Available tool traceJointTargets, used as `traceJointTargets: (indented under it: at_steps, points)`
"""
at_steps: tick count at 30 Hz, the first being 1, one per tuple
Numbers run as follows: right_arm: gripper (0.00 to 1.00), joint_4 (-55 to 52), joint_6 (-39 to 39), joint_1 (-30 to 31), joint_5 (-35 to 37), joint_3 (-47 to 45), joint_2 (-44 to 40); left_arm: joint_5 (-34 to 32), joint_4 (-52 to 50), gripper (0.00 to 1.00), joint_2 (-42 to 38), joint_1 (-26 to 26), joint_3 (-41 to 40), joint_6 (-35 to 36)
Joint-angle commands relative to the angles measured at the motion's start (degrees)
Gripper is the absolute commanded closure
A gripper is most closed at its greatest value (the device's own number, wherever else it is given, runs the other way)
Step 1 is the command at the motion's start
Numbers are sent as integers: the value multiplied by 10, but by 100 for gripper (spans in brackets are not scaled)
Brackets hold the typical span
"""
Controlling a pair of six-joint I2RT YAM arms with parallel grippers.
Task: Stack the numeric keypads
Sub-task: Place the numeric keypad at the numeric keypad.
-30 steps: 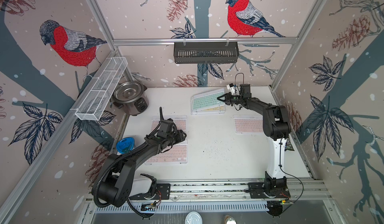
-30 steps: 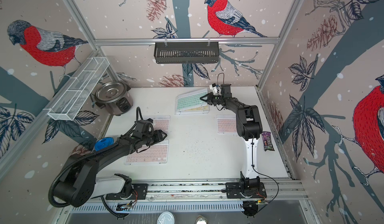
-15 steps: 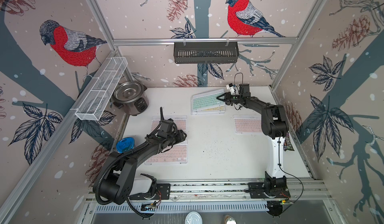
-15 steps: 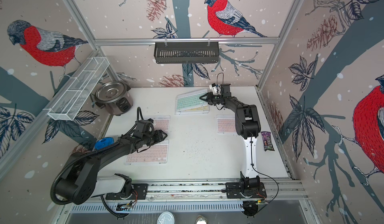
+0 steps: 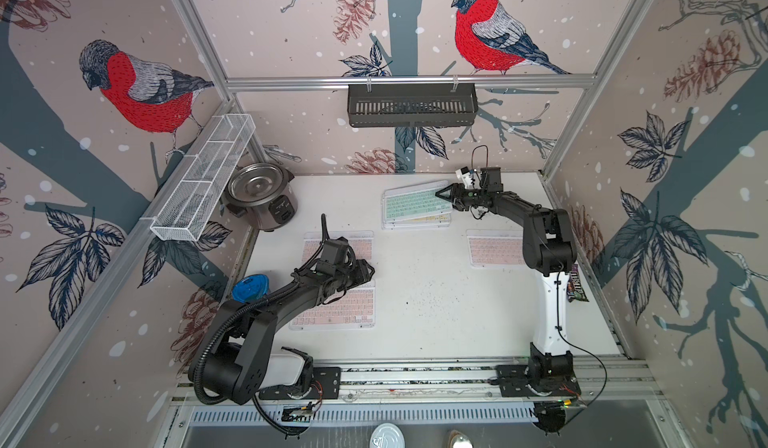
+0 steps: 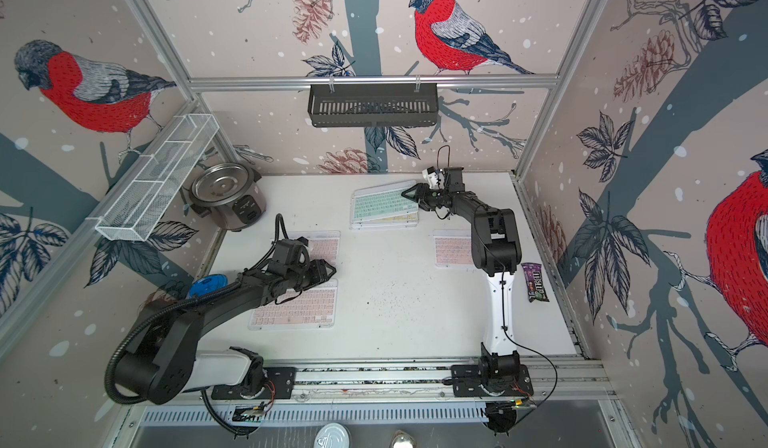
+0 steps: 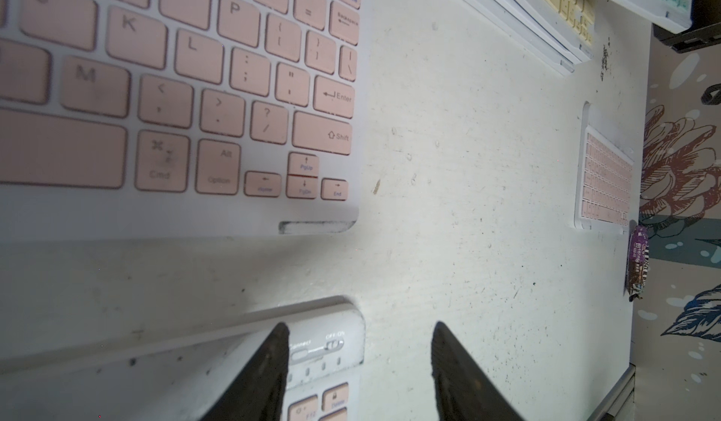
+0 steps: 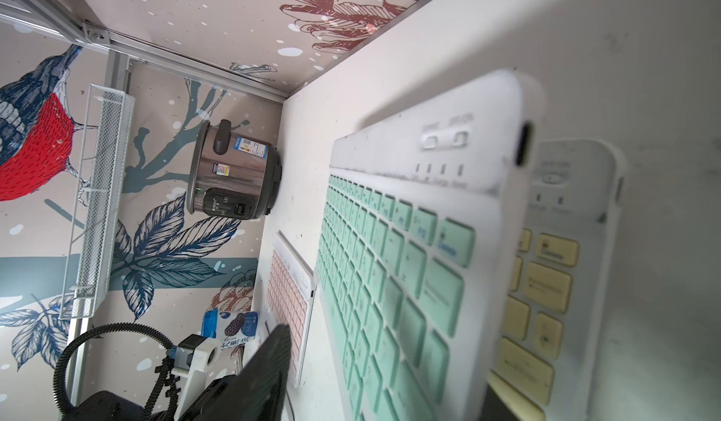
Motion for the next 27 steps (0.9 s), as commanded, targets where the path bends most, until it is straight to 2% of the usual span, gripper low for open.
traceJointTargets:
  at_steps: [1, 13, 27]
  points:
    - [40, -21, -24, 0, 20, 13, 4, 5, 17, 42, 2, 1, 5, -1]
    - [33, -56, -44, -2, 49, 35, 16, 8, 17, 42, 8, 1, 9, 0]
    - [30, -98, -69, -2, 98, 49, 20, 7, 14, 41, 8, 1, 9, 1]
